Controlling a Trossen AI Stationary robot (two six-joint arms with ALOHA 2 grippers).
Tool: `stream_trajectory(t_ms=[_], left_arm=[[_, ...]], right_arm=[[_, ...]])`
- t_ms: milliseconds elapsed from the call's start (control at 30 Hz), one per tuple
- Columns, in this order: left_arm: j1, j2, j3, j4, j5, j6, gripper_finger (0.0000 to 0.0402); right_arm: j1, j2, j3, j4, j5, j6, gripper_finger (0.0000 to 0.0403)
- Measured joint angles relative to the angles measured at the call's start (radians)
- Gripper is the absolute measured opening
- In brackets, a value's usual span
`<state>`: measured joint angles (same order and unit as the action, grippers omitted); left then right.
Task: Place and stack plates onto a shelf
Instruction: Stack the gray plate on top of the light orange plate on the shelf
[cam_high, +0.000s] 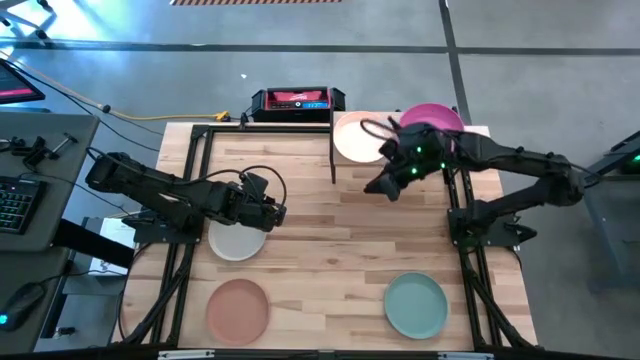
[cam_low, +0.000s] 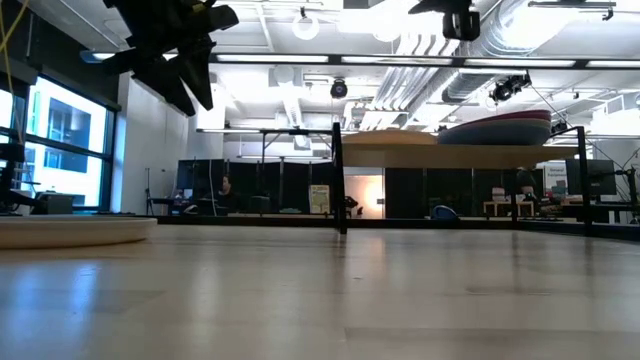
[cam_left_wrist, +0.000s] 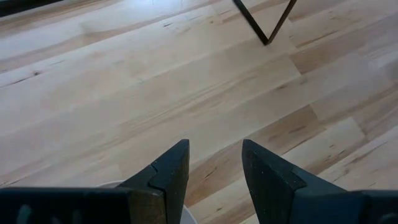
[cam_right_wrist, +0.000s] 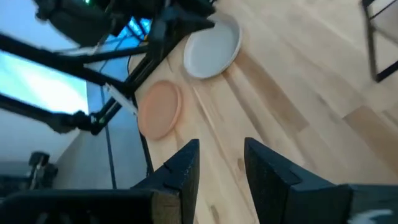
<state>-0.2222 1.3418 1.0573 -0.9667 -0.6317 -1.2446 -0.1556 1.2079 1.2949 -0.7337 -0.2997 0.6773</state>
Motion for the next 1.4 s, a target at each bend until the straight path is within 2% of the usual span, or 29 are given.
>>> stream_trajectory(t_ms=[200,567,667,767,867,933,1200,1400], left_arm=[[0.01,0.0,0.0,0.0,-0.034,0.019,0.0138],[0.019,0.0,0.0,0.001,0.003,0.008,0.0138],[0.02,0.0,0.0,0.002,0.085,0.009,0.0138],[0.009,0.0,0.0,0.003,0.222,0.024,0.0138],[-0.019,0.01,0.0,0.005,0.34,-0.01,0.0138],[-0.044,0.014,0.0,0.005,0.382,-0.039,0.0138],[-0.141,0.059,0.0,-0.005,0.398,-0.156,0.0138],[-0.185,0.148,0.0,-0.021,0.412,-0.185,0.0138]], right_arm=[[0.142,0.0,0.0,-0.044,0.109,0.007,0.0108],[0.342,0.0,0.0,-0.122,0.327,0.079,0.0108],[0.374,0.0,0.0,-0.123,0.377,0.085,0.0108],[0.395,0.0,0.0,-0.123,0.405,0.085,0.0108],[0.406,0.001,0.0,-0.123,0.422,0.087,0.0108],[0.406,0.001,0.0,-0.123,0.43,0.092,0.0108],[0.406,0.008,0.0,-0.123,0.453,0.093,0.0108],[0.406,0.021,0.0,-0.124,0.453,0.109,0.0108]])
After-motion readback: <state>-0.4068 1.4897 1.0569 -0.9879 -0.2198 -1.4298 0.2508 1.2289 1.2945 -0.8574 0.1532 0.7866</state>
